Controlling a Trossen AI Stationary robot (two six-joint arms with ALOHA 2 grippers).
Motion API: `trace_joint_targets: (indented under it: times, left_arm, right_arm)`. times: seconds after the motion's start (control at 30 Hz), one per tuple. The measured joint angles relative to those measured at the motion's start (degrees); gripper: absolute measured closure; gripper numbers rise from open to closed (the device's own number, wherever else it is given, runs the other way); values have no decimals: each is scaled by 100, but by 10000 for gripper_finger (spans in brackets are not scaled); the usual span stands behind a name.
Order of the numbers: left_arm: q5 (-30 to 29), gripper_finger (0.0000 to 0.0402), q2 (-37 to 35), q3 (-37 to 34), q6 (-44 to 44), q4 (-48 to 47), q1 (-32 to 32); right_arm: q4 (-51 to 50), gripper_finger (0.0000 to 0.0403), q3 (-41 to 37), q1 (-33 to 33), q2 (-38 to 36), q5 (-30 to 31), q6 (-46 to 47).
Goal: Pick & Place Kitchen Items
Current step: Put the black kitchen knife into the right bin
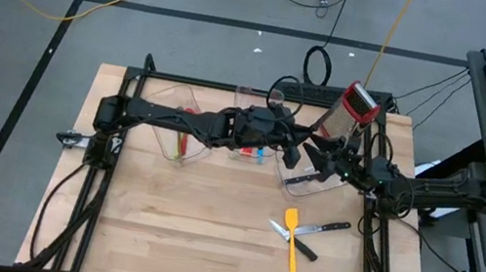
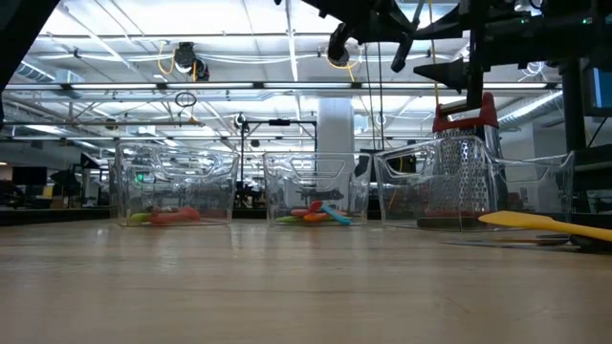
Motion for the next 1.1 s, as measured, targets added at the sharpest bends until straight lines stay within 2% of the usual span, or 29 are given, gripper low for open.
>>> trace_joint_targets:
  times: [0.5, 0.77, 1.1]
  left_arm:
    - [61, 362, 165, -4, -74, 242, 70]
    - [199, 362, 179, 2, -85, 449, 63]
    - [449, 362, 259, -2, -191, 391, 43]
  right_arm:
    - [106, 127, 0, 0, 23, 15, 1]
    - [112, 128, 0, -225, 322, 21, 270]
    - [653, 133, 2, -417, 808, -147, 361]
